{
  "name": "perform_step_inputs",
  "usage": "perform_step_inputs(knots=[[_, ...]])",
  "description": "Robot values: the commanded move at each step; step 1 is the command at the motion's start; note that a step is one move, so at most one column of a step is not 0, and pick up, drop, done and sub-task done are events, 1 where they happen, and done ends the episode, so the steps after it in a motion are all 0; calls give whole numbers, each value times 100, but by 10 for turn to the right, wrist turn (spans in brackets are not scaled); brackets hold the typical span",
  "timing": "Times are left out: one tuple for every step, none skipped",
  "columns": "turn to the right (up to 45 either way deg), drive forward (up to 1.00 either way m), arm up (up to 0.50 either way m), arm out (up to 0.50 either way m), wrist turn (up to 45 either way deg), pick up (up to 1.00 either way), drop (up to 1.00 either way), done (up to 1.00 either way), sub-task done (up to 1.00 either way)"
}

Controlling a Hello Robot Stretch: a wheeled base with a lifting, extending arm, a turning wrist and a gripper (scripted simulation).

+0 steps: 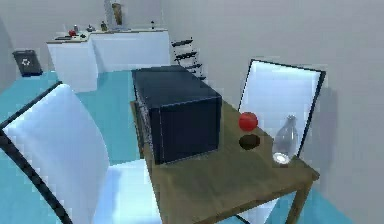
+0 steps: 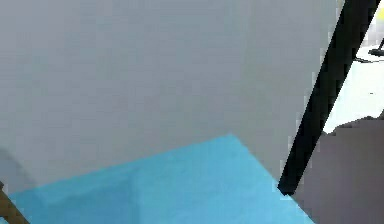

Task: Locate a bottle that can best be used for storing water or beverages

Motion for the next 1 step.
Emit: perform_step_inputs(knots=[[270,0,0,0,0,0,0,0,0]])
